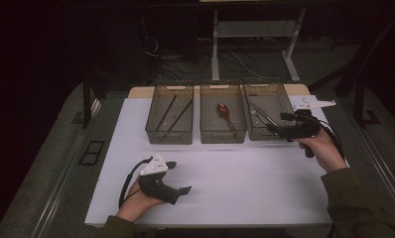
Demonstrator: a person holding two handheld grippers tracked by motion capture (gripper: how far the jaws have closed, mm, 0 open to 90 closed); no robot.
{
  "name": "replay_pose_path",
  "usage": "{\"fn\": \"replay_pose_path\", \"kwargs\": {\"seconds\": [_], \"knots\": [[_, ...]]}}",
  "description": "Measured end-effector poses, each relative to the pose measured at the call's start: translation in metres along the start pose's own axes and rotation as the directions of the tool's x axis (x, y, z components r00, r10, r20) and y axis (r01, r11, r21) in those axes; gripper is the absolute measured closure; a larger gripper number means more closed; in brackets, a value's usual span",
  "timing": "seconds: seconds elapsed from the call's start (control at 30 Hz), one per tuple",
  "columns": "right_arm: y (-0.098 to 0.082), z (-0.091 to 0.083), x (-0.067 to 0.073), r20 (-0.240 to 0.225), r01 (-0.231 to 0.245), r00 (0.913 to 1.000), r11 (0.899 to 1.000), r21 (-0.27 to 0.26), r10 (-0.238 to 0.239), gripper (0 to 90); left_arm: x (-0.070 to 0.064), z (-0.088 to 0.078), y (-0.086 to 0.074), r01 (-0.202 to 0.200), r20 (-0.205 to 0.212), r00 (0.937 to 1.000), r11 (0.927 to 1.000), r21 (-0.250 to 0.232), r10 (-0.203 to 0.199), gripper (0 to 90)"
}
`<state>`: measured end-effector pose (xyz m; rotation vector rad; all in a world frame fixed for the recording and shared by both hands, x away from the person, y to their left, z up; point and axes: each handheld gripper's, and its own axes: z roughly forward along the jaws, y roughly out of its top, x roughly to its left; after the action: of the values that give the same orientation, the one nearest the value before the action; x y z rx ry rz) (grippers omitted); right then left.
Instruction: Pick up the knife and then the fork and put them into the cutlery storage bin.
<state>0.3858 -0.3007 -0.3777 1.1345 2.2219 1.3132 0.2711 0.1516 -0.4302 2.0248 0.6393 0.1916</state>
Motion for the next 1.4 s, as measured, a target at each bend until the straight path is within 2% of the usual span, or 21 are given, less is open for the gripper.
{"fn": "replay_pose_path", "kwargs": {"seconds": [0.23,0.5,1.1,1.4], "knots": [[-0.015,-0.007,0.021,-0.03,0.033,0.999,0.999,-0.017,-0.034,17.1,0.0,-0.001,0.0,0.001,-0.002,1.0,1.0,0.0,-0.001,0.8],[-0.028,-0.014,0.036,-0.05,0.052,0.9973,0.998,-0.028,-0.053,17.1,0.0,-0.002,0.0,0.002,-0.004,1.0,1.0,-0.004,-0.002,0.8],[-0.07,-0.021,0.065,-0.107,0.056,0.9925,0.998,-0.03,-0.059,15.8,-0.001,-0.003,0.0,-0.005,-0.001,1.0,1.0,-0.008,0.005,0.9],[-0.087,-0.028,0.071,-0.121,0.037,0.9918,0.999,-0.038,-0.041,15.8,-0.001,-0.004,0.0,-0.004,-0.001,1.0,0.9999,-0.012,0.004,0.8]]}}
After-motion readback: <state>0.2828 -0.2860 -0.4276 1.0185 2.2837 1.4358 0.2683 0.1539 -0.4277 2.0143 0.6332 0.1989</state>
